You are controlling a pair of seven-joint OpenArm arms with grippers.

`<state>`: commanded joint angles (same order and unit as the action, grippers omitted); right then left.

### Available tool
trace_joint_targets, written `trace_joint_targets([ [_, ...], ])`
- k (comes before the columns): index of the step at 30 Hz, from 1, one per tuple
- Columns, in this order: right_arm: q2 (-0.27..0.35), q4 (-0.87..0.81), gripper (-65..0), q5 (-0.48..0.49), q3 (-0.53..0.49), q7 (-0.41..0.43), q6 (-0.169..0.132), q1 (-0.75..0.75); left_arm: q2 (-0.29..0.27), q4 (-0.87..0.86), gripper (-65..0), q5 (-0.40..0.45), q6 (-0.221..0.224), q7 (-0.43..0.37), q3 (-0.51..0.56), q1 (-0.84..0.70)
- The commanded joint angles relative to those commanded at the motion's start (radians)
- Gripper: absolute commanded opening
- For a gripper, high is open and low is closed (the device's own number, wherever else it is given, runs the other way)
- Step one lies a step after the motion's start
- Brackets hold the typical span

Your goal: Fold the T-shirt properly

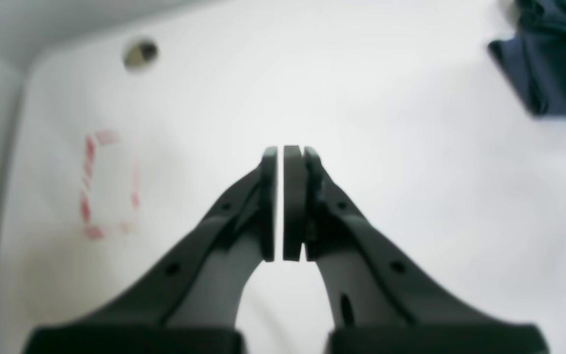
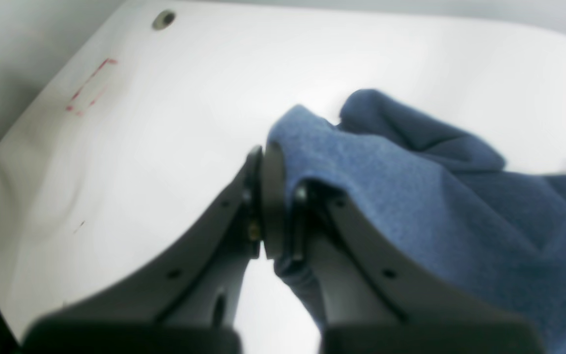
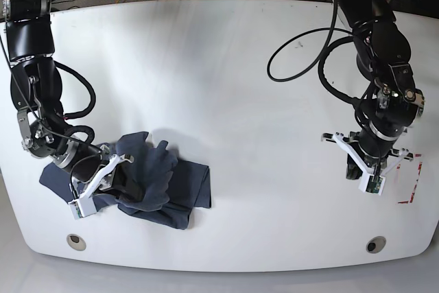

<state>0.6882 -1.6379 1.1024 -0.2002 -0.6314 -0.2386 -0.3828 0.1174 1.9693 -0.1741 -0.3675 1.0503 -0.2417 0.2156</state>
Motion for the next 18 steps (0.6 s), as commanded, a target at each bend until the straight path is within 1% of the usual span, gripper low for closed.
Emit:
trace_joint_targets([
  [2,-0.032,-0.026,-65.0,-0.003,-0.040,-0.014,0.000,-0.018,0.002,0.000,-64.4,-0.002,0.000,0.000,-0.055,0.003],
  [4,-0.052,-0.040,-65.0,-0.005,-0.081,-0.028,0.000,-0.049,0.008,0.000,-64.4,0.000,0.000,0.000,-0.100,0.006],
  [7,-0.115,-0.060,-65.0,-0.006,-0.178,-0.044,0.000,-0.115,0.060,0.000,-64.6,-0.002,-0.002,0.000,-0.180,0.034],
  [10,-0.173,-0.074,-65.0,-0.003,-0.226,-0.064,0.002,-0.163,0.115,-0.005,-64.7,-0.002,-0.002,0.000,-0.222,0.044],
  [11,-0.207,-0.075,-65.0,-0.003,-0.236,-0.077,0.002,-0.184,0.135,-0.005,-64.7,-0.002,-0.002,0.000,-0.242,0.044],
  [12,-0.238,-0.078,-65.0,0.000,-0.253,-0.089,0.002,-0.209,0.149,-0.005,-64.7,-0.003,-0.002,0.000,-0.264,0.044],
  [14,-0.281,-0.081,-65.0,0.000,-0.316,-0.101,0.002,-0.269,0.173,-0.005,-64.7,-0.003,-0.002,0.000,-0.301,0.046],
  [18,-0.353,-0.097,-65.0,0.012,-0.417,-0.103,0.006,-0.370,0.212,-0.006,-64.7,-0.003,-0.002,0.000,-0.342,0.043],
])
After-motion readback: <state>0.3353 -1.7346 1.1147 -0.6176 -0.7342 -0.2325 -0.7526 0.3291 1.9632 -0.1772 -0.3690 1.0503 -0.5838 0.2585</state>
